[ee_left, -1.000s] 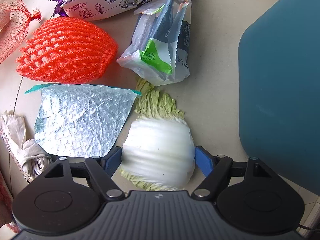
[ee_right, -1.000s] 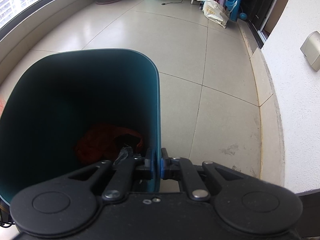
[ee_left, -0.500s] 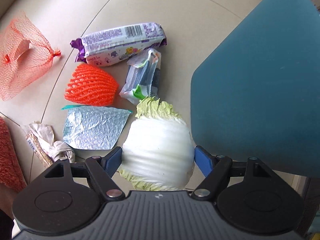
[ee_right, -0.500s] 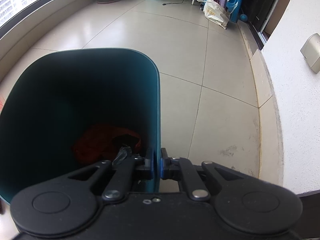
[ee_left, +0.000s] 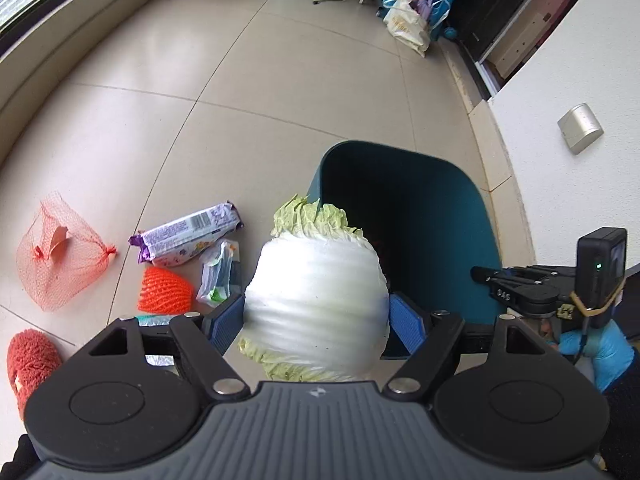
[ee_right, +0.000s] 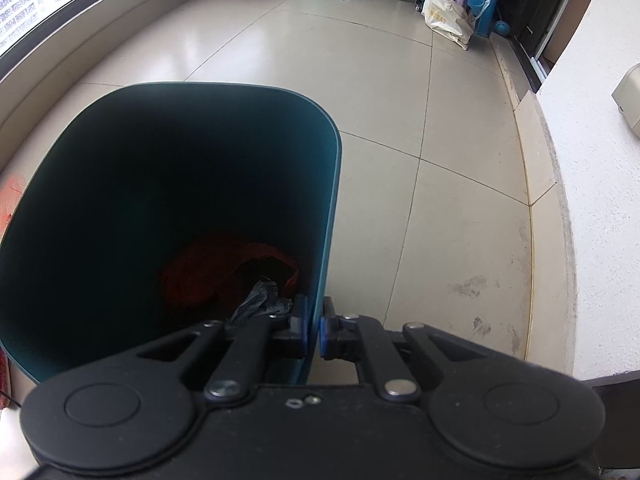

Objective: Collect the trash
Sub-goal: 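Carry the cabbage into the teal bin and open the left tool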

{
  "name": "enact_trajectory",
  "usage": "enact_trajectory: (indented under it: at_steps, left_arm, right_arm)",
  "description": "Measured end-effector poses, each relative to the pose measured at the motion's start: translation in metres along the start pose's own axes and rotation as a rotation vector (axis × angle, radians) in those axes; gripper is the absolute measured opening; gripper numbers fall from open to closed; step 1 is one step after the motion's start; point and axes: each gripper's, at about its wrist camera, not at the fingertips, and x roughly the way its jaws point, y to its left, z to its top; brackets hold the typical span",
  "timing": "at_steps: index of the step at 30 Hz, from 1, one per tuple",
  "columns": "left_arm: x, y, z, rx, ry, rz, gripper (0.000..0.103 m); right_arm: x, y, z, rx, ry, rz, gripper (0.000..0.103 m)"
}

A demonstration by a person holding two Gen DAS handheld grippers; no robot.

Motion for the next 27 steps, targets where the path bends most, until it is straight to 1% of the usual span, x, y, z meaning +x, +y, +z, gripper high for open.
enact_trajectory:
  at_steps: [2,4,6,8,9,14,17,25,27]
  left_arm:
    - [-0.005,-0.017,0.009,0.031,-0.019,-0.024,0.078]
    - [0.000,-0.033,0.017,0.052,-0.025,-0.032,0.078]
    - [0.012,-0.049,0.024,0.069,-0.019,-0.042,0.078]
    - [0.028,-0.061,0.030,0.072,0.002,-0.046,0.078]
    - [0.042,-0.066,0.032,0.075,0.023,-0.054,0.078]
    - [0.100,-0.088,0.031,0.128,0.100,0.007,0.078]
    - [0.127,-0.098,0.028,0.161,0.132,0.040,0.078]
    - [0.179,-0.104,0.020,0.218,0.212,0.129,0.079]
    - [0.188,-0.102,0.018,0.217,0.235,0.126,0.080]
  right_arm:
    - [0.001,-0.002,0.001,0.000,0.000,0.006,0.005]
    - [0.001,-0.003,0.001,0.004,-0.001,0.012,0.005]
    - [0.002,-0.005,0.003,0.001,-0.003,0.012,0.005]
    - [0.002,-0.005,0.002,-0.005,-0.005,0.010,0.005]
    - [0.002,-0.005,0.003,-0.006,-0.005,0.010,0.005]
    - [0.000,-0.005,-0.002,-0.004,-0.008,0.020,0.006]
    - [0.000,-0.006,-0.002,0.001,-0.008,0.028,0.006]
    - [-0.001,-0.009,-0.003,0.005,-0.009,0.038,0.006]
    - [-0.001,-0.009,-0.003,0.006,-0.010,0.040,0.006]
